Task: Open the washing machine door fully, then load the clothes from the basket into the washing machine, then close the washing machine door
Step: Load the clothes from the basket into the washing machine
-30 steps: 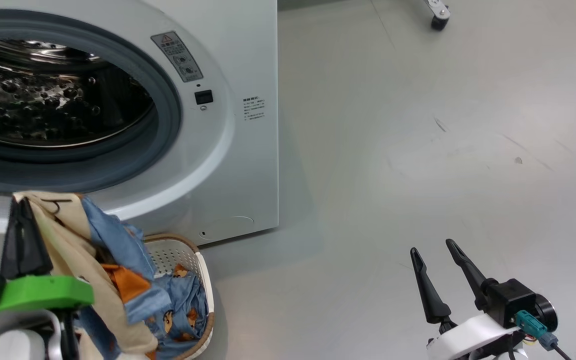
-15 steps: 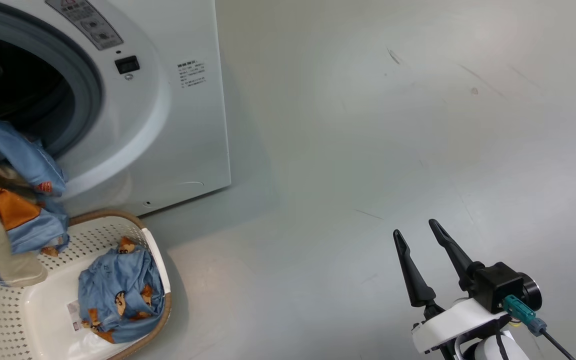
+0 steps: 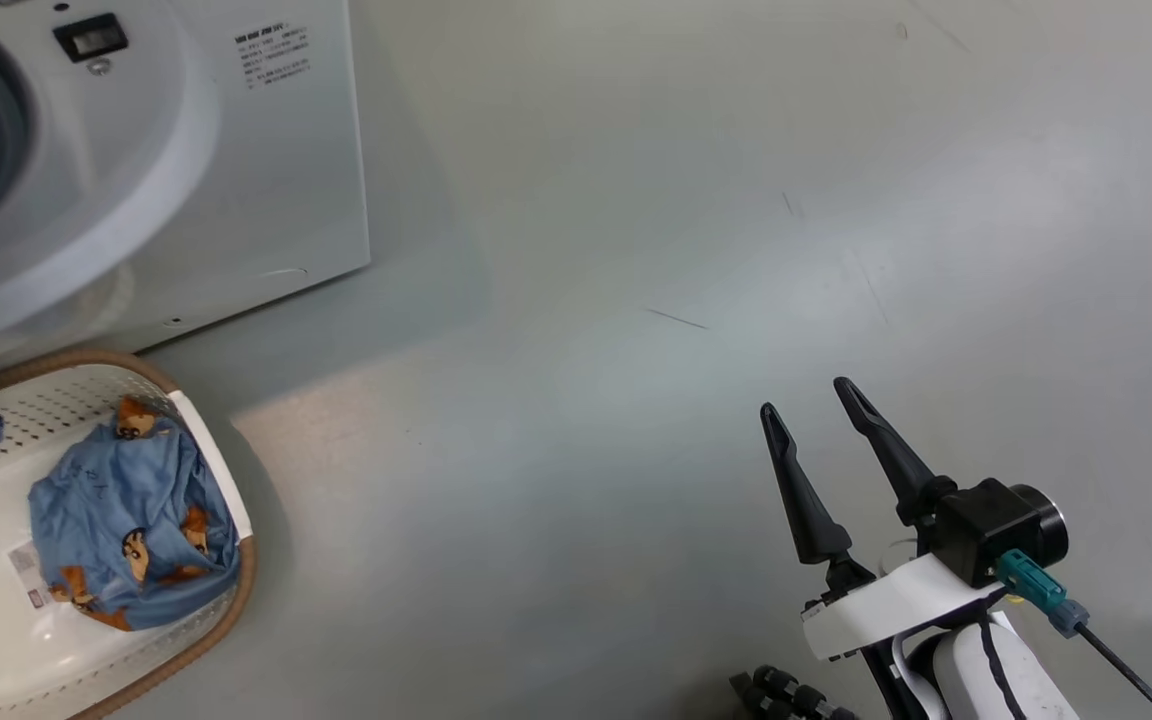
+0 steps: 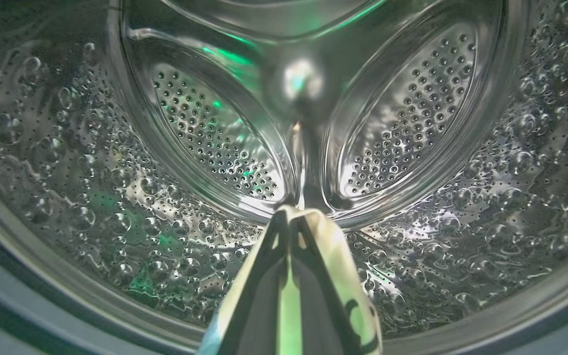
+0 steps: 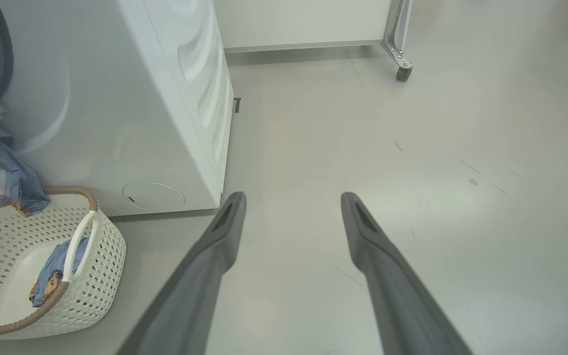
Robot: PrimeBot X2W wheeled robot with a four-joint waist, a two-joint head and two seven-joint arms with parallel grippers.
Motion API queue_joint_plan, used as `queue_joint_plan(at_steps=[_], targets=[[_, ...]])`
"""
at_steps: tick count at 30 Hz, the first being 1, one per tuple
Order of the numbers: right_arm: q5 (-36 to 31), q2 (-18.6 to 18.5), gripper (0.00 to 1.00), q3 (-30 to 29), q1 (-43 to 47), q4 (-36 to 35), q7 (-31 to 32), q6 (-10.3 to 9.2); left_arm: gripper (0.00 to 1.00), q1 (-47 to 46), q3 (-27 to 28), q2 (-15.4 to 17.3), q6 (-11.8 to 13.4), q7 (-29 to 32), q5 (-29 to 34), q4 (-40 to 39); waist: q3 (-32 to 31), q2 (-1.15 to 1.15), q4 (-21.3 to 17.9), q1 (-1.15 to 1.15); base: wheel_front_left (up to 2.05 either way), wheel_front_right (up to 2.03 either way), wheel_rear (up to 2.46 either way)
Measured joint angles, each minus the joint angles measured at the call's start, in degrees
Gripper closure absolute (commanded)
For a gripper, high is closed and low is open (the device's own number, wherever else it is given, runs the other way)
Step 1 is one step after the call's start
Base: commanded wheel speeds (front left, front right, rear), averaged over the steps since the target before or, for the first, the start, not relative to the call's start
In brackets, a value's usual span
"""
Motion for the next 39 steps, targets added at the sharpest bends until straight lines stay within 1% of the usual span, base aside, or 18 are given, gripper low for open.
queue_joint_plan(at_steps=[2, 3, 4, 9, 15, 20, 25, 33, 34, 37, 39], targets=[[0.00, 0.00, 0.00, 0.18, -0.34, -0.42, 0.00, 0.00, 1.00, -2.78, -0.20, 1.03, 0.00, 0.01, 0.02, 0.69, 1.69, 0.00, -0.34, 0.00, 0.00, 0.00, 0.00], [0.00, 0.00, 0.00, 0.18, -0.34, -0.42, 0.00, 0.00, 1.00, -2.78, -0.20, 1.03, 0.00, 0.01, 0.02, 0.69, 1.69, 0.00, -0.34, 0.00, 0.00, 0.00, 0.00], [0.00, 0.01, 0.00, 0.65, -0.47, -0.62, 0.00, 0.00, 1.00, -5.07, -0.94, 1.89, -0.01, -0.05, 0.73, 1.15, 3.34, 0.00, -0.61, 0.00, 0.00, 0.00, 0.00], [0.00, 0.04, 0.00, 1.66, -0.92, -0.73, 0.00, 0.00, 1.00, -8.50, -0.98, 2.54, -0.04, -0.24, 1.04, 3.67, 6.27, 0.00, -0.95, 0.00, 0.00, 0.00, 0.00], [0.46, 0.08, 0.00, 2.72, -2.65, -1.25, 0.00, 0.00, 1.00, -13.76, -1.12, 4.12, -0.08, -2.65, 1.43, 6.28, 9.20, 0.00, -1.26, 0.00, 0.00, 0.00, 0.00], [0.59, 0.07, 0.00, 3.41, -2.65, -1.23, 0.00, 0.00, 1.00, -16.04, -2.36, 4.91, -0.59, -3.74, 2.30, 8.99, 9.67, 0.00, -1.47, 0.00, 0.00, 0.00, 0.00], [1.10, 0.13, 0.00, 4.63, -2.60, -1.08, 0.00, 0.00, 1.00, -18.69, -2.88, 7.47, -0.62, -4.19, 4.00, 11.05, 9.30, 0.00, -2.29, -0.01, 0.00, 0.00, 0.00], [1.98, 0.15, 0.00, 3.96, -2.46, -0.85, 0.00, -0.01, 1.00, -20.25, -5.06, 7.20, -0.88, -3.01, 5.25, 16.80, 8.88, 0.00, -2.70, -0.01, 0.00, 0.00, 0.00], [2.11, 0.15, 0.00, 3.92, -2.46, -0.85, 0.00, -0.02, 0.99, -20.25, -5.31, 7.19, -0.88, -2.90, 5.57, 17.47, 8.81, 0.00, -2.68, -0.01, 0.00, 0.00, 0.00], [2.37, 0.14, 0.00, 3.25, -2.47, -0.87, 0.00, -0.08, 0.87, -20.28, -6.65, 5.86, -0.87, -2.77, 6.59, 19.14, 8.60, 0.00, -2.27, -0.01, 0.00, 0.00, 0.00], [2.37, 0.15, 0.00, 3.18, -2.48, -0.87, 0.00, -0.08, 0.64, -20.29, -7.23, 4.80, -0.86, -2.55, 6.82, 20.02, 8.42, 0.00, -1.87, -0.01, 0.00, 0.00, 0.00]])
